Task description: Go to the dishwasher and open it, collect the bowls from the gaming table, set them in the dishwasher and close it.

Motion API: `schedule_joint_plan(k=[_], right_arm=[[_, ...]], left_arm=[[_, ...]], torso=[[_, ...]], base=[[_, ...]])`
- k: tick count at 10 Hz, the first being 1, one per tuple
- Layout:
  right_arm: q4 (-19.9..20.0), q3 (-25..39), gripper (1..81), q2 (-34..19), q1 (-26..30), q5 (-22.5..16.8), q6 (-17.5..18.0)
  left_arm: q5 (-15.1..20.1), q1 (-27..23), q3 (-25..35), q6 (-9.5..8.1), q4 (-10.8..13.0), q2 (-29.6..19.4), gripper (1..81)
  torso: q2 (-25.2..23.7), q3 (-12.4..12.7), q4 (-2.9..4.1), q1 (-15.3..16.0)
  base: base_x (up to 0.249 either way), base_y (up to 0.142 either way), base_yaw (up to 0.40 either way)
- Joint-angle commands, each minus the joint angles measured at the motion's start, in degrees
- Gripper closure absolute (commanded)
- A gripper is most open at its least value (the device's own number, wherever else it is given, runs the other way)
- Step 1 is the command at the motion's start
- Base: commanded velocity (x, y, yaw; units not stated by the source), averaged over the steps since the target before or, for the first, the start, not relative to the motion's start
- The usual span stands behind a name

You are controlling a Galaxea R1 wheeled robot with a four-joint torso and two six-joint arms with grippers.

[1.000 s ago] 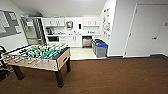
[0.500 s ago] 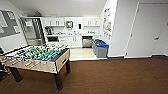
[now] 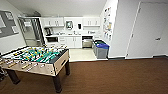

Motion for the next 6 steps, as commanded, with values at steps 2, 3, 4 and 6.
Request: schedule_joint_plan(k=[2, 3, 4, 6], right_arm=[[-0.92, 0.34, 81.1, 0.02, 1.99, -0.84, -0.15], [-0.92, 0.34, 81.1, 0.02, 1.99, -0.84, -0.15], [-0.92, 0.34, 81.1, 0.02, 2.08, -0.84, -0.15], [-0.92, 0.34, 81.1, 0.02, 2.26, -0.93, -0.15]], left_arm=[[2.24, -1.9, 0.13, 0.1, 0.26, -1.08, 81.1], [2.24, -1.9, 0.13, 0.11, 0.26, -1.08, 81.1], [2.24, -1.9, 0.13, 0.19, 0.26, -1.08, 81.1], [2.24, -1.98, 0.13, 0.19, 0.26, -0.99, 81.1]], torso=[[0.0, 0.0, 0.0, -0.02], [0.0, 0.0, 0.0, -0.02], [0.0, 0.0, 0.0, 0.0], [0.0, 0.0, 0.0, 0.0]], base=[[0.143, 0.0, 0.0], [0.143, 0.0, 0.0], [0.143, 0.0, 0.0], [0.143, 0.0, 0.0]])
